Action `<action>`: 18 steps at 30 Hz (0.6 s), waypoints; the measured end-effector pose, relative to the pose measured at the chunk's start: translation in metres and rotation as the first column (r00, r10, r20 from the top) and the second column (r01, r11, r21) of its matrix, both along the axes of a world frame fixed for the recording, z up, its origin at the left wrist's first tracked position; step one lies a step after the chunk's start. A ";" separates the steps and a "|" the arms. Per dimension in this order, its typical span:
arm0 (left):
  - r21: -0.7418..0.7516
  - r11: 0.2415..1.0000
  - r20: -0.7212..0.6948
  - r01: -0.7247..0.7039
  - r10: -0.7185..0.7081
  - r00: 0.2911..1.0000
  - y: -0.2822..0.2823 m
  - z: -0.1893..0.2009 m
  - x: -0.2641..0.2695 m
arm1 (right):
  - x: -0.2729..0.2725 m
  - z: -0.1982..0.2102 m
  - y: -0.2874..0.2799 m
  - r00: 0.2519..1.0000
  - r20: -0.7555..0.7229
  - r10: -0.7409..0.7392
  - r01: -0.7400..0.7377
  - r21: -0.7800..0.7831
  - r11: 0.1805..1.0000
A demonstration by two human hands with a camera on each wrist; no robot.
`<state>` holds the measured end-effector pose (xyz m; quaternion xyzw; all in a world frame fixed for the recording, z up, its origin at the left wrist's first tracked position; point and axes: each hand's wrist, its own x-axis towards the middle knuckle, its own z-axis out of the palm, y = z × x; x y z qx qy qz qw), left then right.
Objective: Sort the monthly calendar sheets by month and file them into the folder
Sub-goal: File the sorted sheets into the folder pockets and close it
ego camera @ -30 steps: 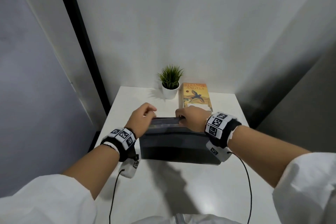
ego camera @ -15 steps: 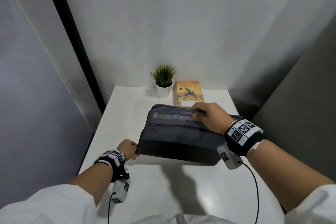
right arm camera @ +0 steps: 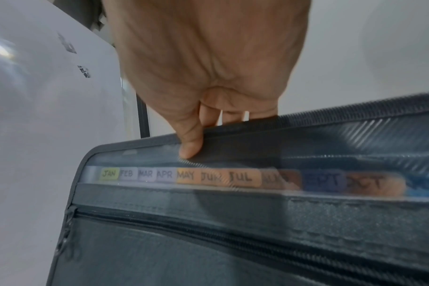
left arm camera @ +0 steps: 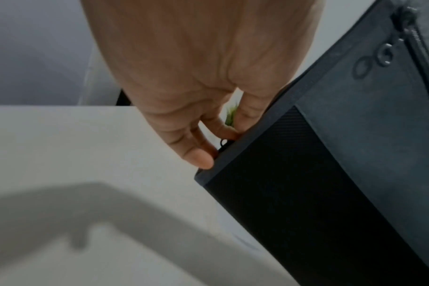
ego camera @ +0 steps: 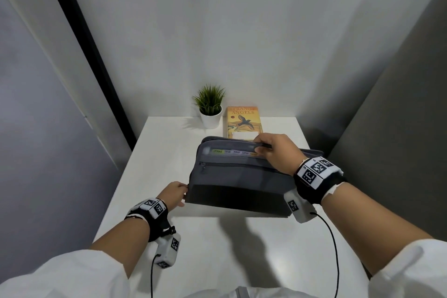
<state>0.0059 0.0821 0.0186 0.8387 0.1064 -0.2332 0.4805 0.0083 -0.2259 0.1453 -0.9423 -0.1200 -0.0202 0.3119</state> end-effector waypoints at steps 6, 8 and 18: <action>-0.126 0.985 0.081 -0.120 0.131 0.988 -0.013 0.004 -0.004 | -0.006 0.000 -0.006 0.998 -0.012 0.057 -0.057 -0.014 0.998; -0.087 0.991 0.107 -0.097 0.106 0.989 -0.018 0.006 -0.005 | -0.008 -0.001 -0.007 0.998 -0.006 0.058 -0.058 -0.016 0.998; -0.080 0.964 0.428 -0.255 0.264 0.864 -0.023 0.033 -0.014 | -0.006 -0.002 -0.007 0.995 -0.005 0.095 -0.095 -0.073 0.993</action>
